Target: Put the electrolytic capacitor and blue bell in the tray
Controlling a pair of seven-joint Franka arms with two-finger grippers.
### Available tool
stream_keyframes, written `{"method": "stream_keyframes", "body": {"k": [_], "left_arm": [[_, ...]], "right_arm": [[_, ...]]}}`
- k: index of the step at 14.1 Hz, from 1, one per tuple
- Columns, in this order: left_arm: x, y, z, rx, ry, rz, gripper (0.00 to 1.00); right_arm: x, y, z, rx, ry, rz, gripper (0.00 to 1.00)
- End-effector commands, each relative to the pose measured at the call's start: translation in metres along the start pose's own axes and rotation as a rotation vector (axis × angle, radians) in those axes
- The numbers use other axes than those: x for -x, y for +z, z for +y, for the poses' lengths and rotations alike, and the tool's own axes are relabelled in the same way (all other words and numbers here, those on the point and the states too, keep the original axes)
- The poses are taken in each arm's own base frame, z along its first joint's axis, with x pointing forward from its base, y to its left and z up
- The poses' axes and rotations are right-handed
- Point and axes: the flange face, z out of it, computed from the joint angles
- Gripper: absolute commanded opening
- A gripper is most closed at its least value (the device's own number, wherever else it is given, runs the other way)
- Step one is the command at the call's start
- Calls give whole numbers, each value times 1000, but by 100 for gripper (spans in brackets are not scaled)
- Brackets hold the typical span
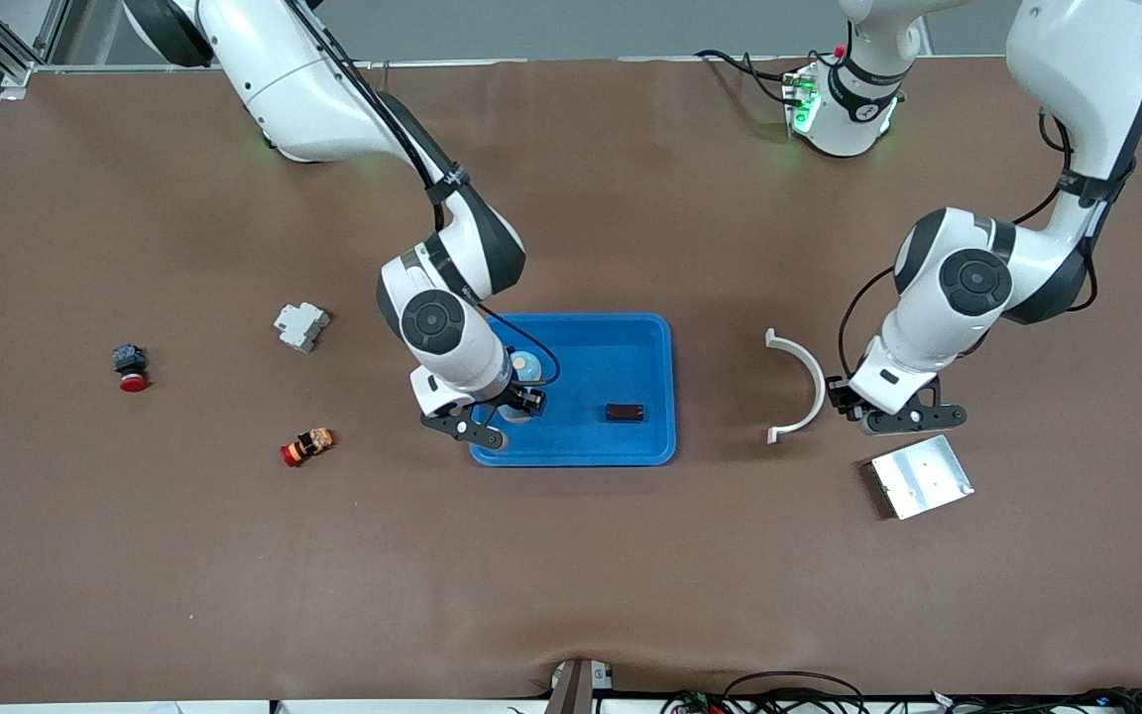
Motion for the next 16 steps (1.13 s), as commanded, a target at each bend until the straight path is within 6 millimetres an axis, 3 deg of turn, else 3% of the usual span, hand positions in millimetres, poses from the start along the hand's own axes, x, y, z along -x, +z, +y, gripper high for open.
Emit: {"method": "stream_keyframes", "body": {"k": [1,4,8,9,10,11,13,14,16], "left_arm": [[-6,-29,26,46,-192,-18,0],[-1,-42,54,70,-434,-41,0],[16,-53,106,78,-611,-63,0],[19,-54,120,83,-654,-73,0],[16,-55,125,78,-695,-84,0],[16,-56,135,69,-726,-103,0],[26,-64,162,63,-793,-105,0],[28,-70,165,64,-828,-101,0],[51,-69,193,40,-889,-109,0]], "right_arm": [[2,11,-6,5,20,19,0],[6,22,-4,18,18,9,0],[5,30,-1,29,22,2,0],[5,31,1,33,24,-2,4],[4,31,2,36,27,-5,16],[1,32,5,38,33,-9,40],[2,36,9,45,38,-14,100],[2,36,9,43,38,-12,100],[-1,31,9,39,39,-9,100]]}}
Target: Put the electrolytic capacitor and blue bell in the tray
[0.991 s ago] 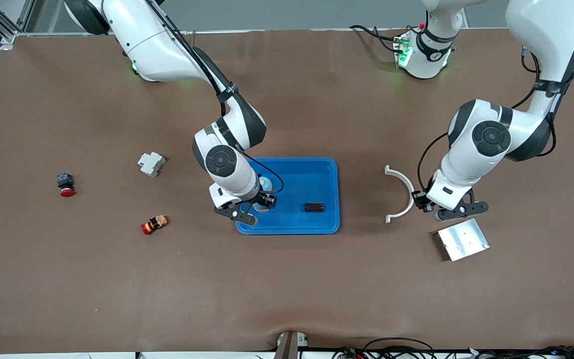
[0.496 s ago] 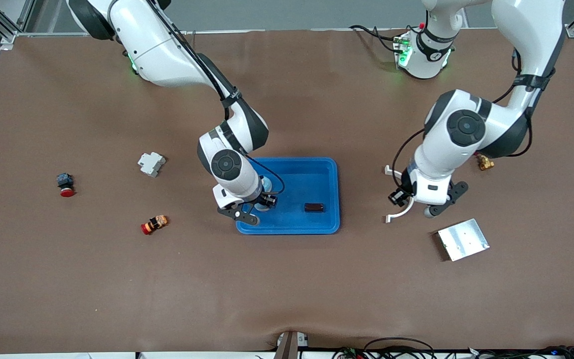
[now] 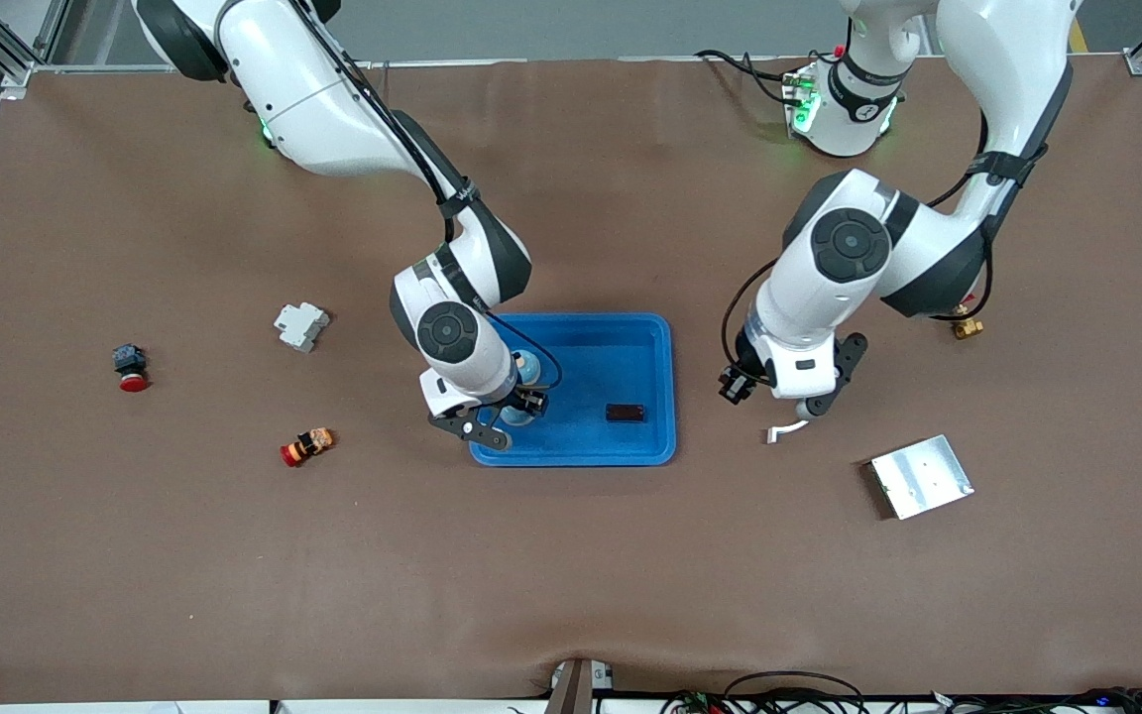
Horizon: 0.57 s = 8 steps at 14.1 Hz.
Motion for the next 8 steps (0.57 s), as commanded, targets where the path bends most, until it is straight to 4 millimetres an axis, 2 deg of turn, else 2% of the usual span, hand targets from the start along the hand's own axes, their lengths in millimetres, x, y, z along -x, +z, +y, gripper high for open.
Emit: {"method": "stream_keyframes", "body": {"k": [1,2,5,7,8], "left_arm": [[40,2,4,-31,-94,10,0],[49,5,5,-32,-142,31,0],[87,32,4,-42,-248,100,0],[105,54,2,-45,-300,141,0],[110,63,1,-49,-325,150,0]], "right_arm": [[-10,-10,4,-6,16,9,100],[-24,-16,14,-7,28,12,100],[-53,-64,44,29,-1,-27,100],[-81,-110,81,40,-99,-54,100],[-100,-136,107,40,-139,-64,100]]}}
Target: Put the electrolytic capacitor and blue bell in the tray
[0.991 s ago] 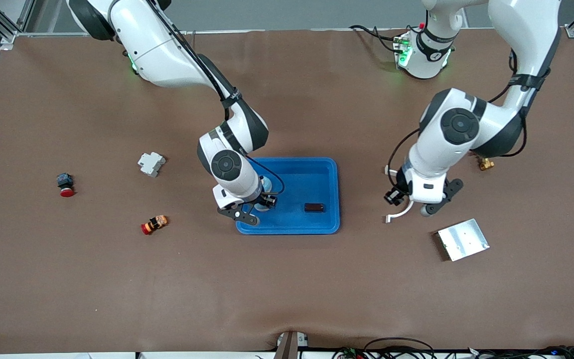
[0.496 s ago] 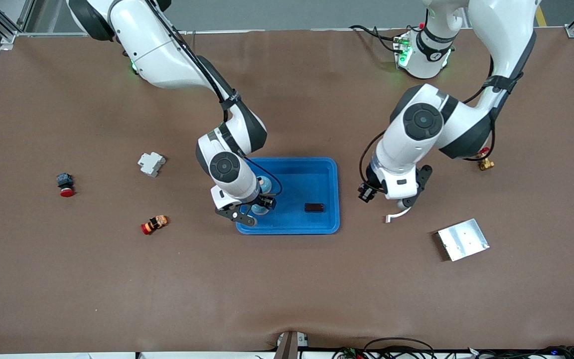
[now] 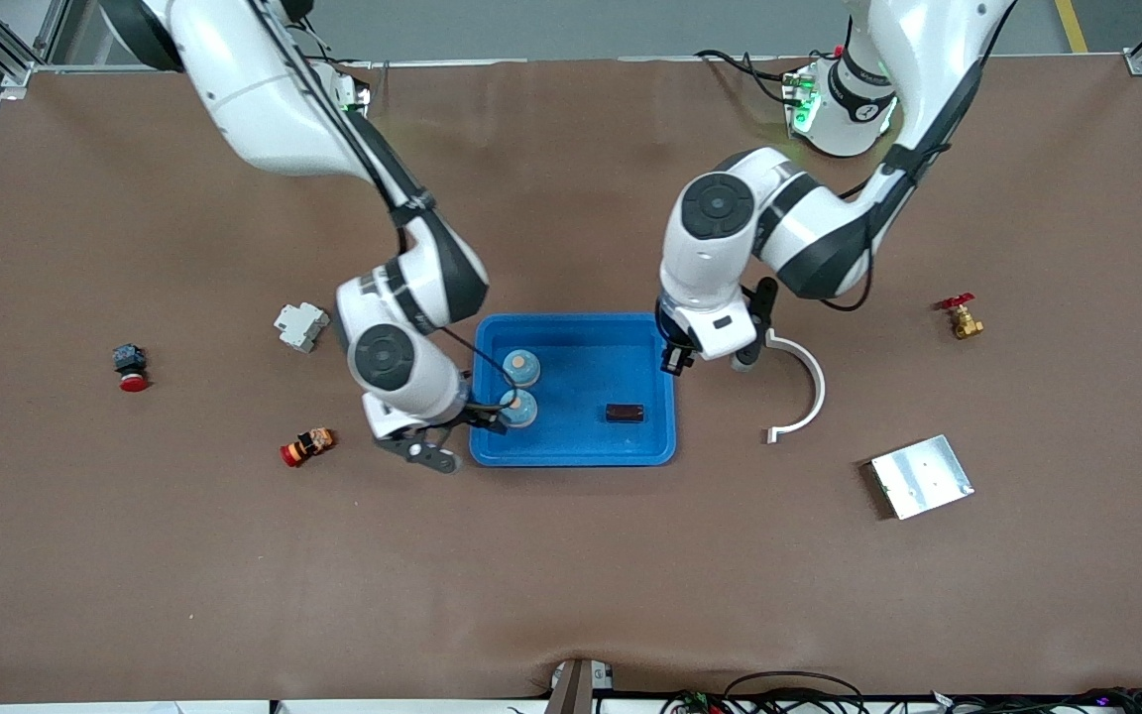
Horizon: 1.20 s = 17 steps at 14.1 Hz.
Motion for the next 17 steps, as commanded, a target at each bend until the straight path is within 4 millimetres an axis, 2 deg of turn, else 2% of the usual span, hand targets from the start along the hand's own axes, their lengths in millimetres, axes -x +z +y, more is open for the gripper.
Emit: {"method": "stream_keyframes", "body": {"k": [1,3,4,6,8,11,13,14,17], "left_arm": [[13,22,1,-8,-74,26,0],[15,33,1,-14,-130,16,0],[17,33,2,-5,-162,0,0],[20,43,3,1,-215,-26,0],[26,52,3,-2,-247,-48,0],[38,60,-1,-9,-266,-57,0],[52,70,-8,-21,-261,-50,0],[52,77,-8,-16,-267,-37,0],[60,94,-10,-5,-268,-6,0]], "right_arm": [[-29,-73,69,-5,-119,-31,100],[-45,-113,116,-11,-142,-50,100],[-47,-133,133,-17,-129,-44,100],[-53,-172,180,-25,-121,-50,100],[-51,-208,218,-30,-156,-61,100],[-52,-251,268,-42,-108,-25,100],[-45,-278,289,-22,-162,13,100],[-43,-286,302,-1,-174,19,100],[-27,-315,316,70,-197,44,100]]}}
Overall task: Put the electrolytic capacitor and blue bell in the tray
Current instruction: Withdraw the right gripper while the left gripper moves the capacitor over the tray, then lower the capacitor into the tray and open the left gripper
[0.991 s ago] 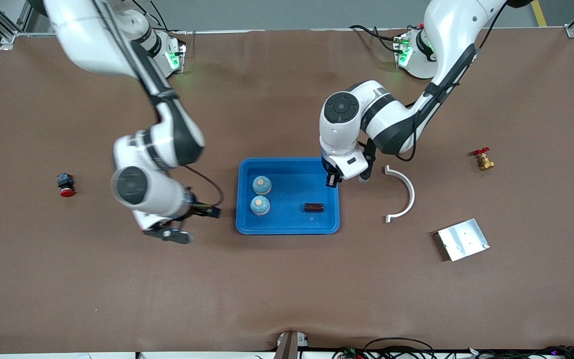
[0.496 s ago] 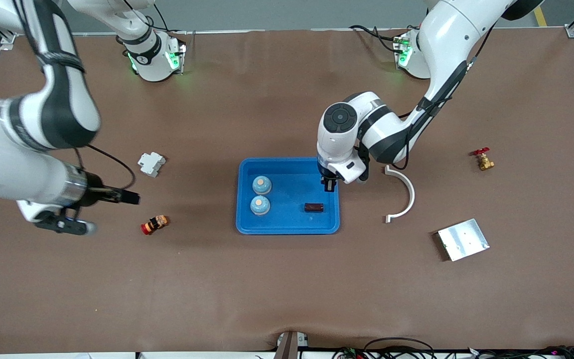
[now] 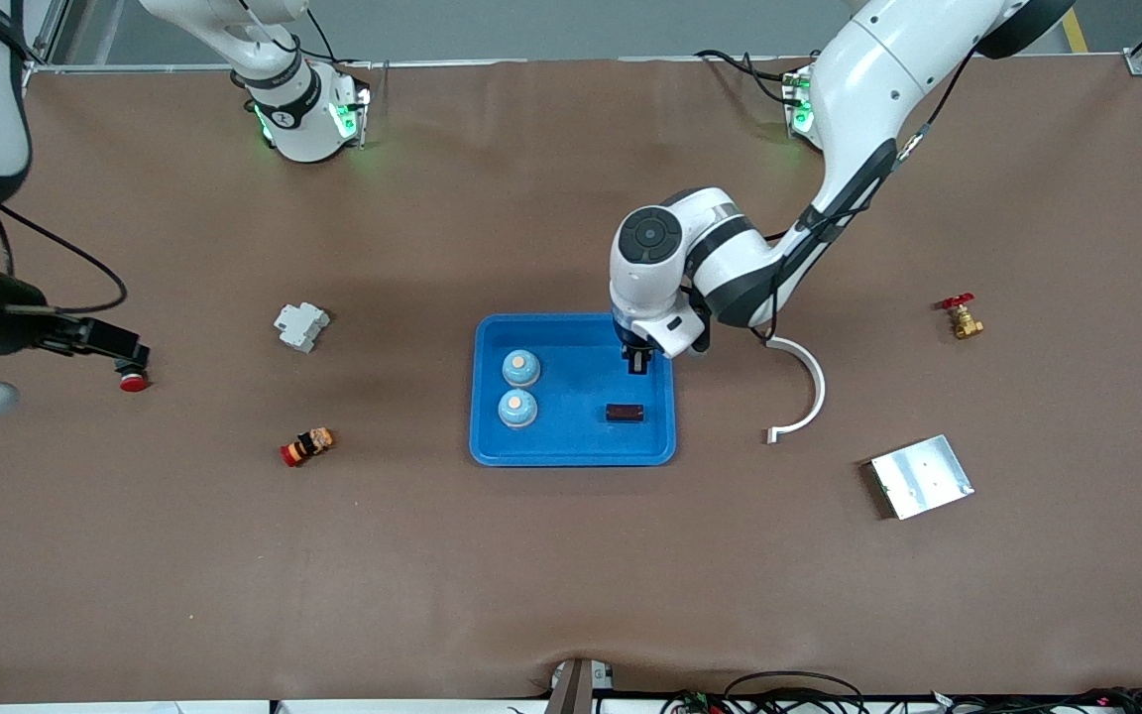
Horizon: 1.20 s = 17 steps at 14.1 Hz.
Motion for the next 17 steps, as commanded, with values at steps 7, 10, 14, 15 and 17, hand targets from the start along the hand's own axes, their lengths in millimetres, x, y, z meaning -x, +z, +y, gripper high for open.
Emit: {"method": "stream_keyframes", "body": {"k": [7,10,14,15,17], "left_arm": [[12,36,0,37,12,61,0],[12,42,-1,31,15,67,0],[13,42,1,44,3,48,0],[11,44,2,43,0,51,0],[11,47,2,40,1,52,0]], "right_arm": [[32,-52,61,40,-81,20,100],[31,-50,49,53,-74,19,100],[30,-50,41,89,-41,23,100],[30,-50,41,89,-43,26,100],[31,-49,38,94,-48,20,100]]}}
